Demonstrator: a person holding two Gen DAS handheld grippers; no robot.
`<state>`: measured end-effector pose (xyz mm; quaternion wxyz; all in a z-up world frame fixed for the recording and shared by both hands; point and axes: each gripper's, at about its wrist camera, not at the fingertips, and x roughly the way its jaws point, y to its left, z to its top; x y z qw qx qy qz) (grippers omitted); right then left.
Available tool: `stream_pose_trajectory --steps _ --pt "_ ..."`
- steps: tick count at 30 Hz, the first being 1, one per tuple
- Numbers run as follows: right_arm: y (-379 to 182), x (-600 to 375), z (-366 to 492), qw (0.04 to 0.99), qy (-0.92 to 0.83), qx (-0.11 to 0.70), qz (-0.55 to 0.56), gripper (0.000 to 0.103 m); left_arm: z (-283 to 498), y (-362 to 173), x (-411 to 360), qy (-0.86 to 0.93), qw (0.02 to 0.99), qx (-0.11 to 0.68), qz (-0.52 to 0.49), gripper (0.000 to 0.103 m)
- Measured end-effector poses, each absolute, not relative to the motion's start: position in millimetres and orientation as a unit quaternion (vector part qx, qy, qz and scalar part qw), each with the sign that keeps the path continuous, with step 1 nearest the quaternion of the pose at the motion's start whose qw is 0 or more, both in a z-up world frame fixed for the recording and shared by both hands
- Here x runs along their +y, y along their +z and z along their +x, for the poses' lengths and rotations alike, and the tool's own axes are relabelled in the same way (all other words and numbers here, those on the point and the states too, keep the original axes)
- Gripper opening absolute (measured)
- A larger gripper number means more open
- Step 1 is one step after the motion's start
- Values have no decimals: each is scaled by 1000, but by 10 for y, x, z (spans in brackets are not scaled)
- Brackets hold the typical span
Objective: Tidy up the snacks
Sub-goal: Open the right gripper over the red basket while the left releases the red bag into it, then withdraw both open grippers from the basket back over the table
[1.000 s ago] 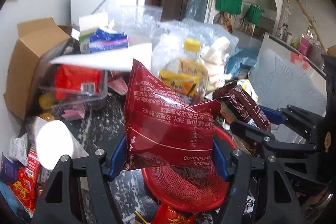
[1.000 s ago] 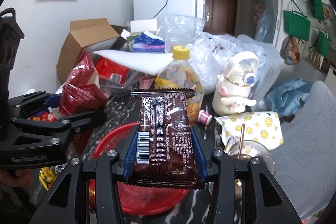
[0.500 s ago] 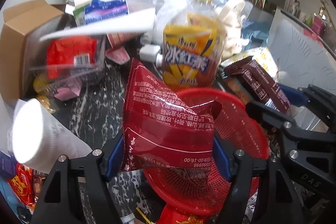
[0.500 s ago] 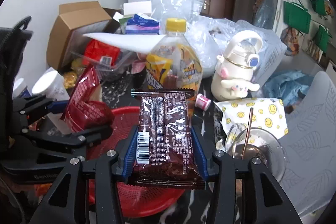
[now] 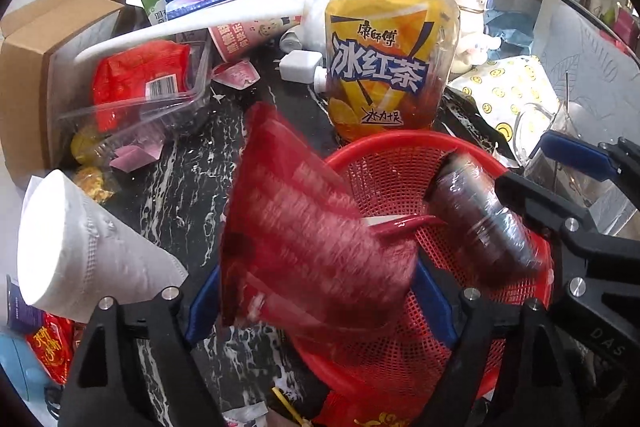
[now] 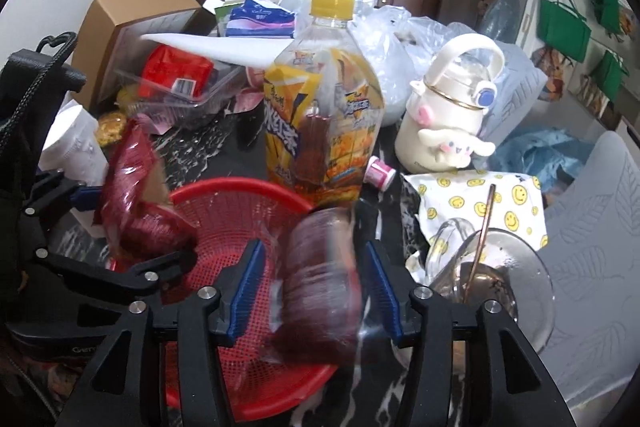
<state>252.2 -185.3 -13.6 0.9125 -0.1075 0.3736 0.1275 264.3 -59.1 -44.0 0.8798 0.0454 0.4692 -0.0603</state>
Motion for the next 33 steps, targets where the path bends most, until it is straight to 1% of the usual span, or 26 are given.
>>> stream_pose_trajectory --steps 5,18,25,27,31,33 --pt "-145 -1845 2525 910 129 379 -106 56 2533 -436 -570 -72 880 468 37 83" --pt "120 -1915 2179 925 121 349 -85 57 2176 -65 -537 -82 907 412 25 83" --pt "304 -1917 1929 931 120 335 -84 58 1885 264 -535 -83 924 373 36 83" --pt "376 -1911 1840 933 124 330 -77 61 1758 380 -518 -79 929 361 38 83" --pt "551 -1888 1606 940 125 308 -76 61 1524 574 -466 -80 936 340 35 83" --pt "643 -1878 1467 943 124 297 -79 64 1412 653 -429 -80 940 330 33 83"
